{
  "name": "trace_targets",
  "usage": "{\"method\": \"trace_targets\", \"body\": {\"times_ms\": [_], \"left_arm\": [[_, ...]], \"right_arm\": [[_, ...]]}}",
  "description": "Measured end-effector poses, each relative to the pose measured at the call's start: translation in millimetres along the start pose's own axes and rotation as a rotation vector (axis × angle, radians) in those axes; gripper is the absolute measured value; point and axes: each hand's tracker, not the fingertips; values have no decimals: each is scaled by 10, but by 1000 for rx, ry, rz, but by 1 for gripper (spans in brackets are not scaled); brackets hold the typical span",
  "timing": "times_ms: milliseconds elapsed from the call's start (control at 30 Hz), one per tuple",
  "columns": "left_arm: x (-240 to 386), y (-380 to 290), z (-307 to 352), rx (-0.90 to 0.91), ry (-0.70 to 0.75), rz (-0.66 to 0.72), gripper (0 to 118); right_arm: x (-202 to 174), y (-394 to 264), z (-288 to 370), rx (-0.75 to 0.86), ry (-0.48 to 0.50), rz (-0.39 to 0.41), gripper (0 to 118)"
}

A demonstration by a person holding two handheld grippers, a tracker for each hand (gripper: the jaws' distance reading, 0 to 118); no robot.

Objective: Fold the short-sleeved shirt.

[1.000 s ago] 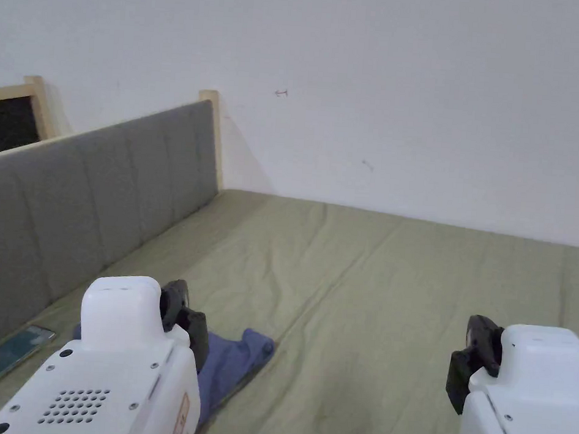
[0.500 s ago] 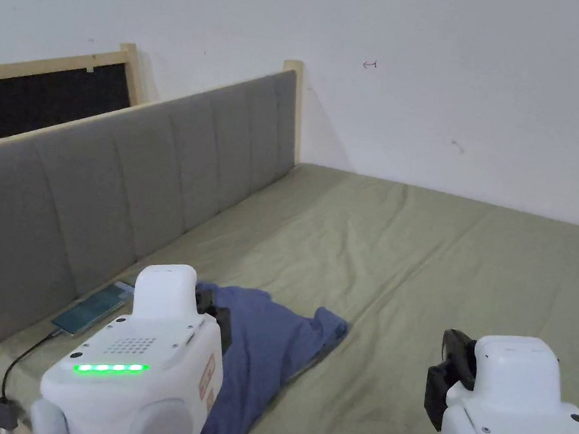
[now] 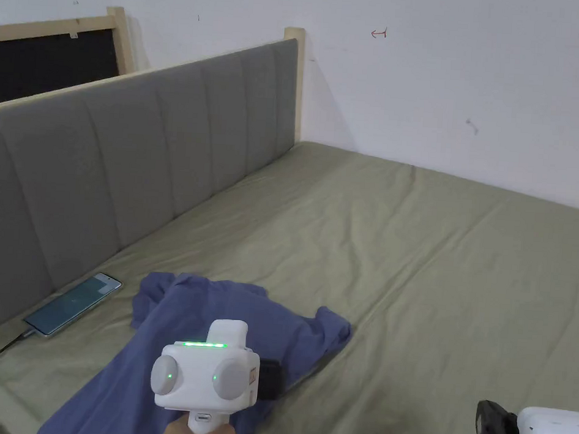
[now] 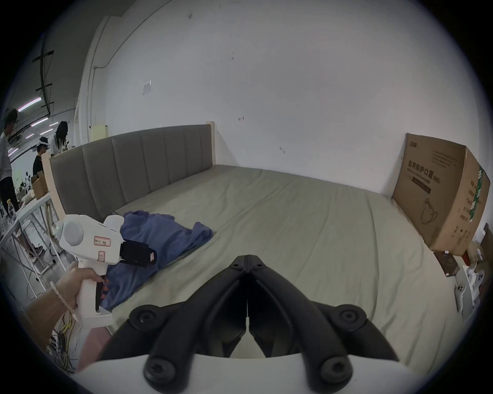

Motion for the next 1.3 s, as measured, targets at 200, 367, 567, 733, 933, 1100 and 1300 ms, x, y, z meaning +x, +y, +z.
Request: {"method": "trace_targets", "body": {"times_ms": [200,367,567,733,933,1100,1300], "left_arm": [[80,32,-181,-62,55,-38,73],[-200,64,-118,-65,17,126,9],[-154,197,83,-67,-18,116,9],[141,390,409,-5,-148,112,9],[1285,584,980,70,-407,-55,9],[2532,364,1588,76,-755,-196,9],[3930,-376,1956,-47,-997,-359,9]], "right_arm": [[42,-101,-158,-65,-4,-38,0],[68,-171,-148,-100,10,-33,0],[201,-183,-63,-107,-18,-70,0],[421,-118,107,-84,-70,-106,0],[805,25,473,-17,-205,-126,0],[1258,171,936,71,-338,-180,0],[1767,171,1563,128,-527,-241,0]]}}
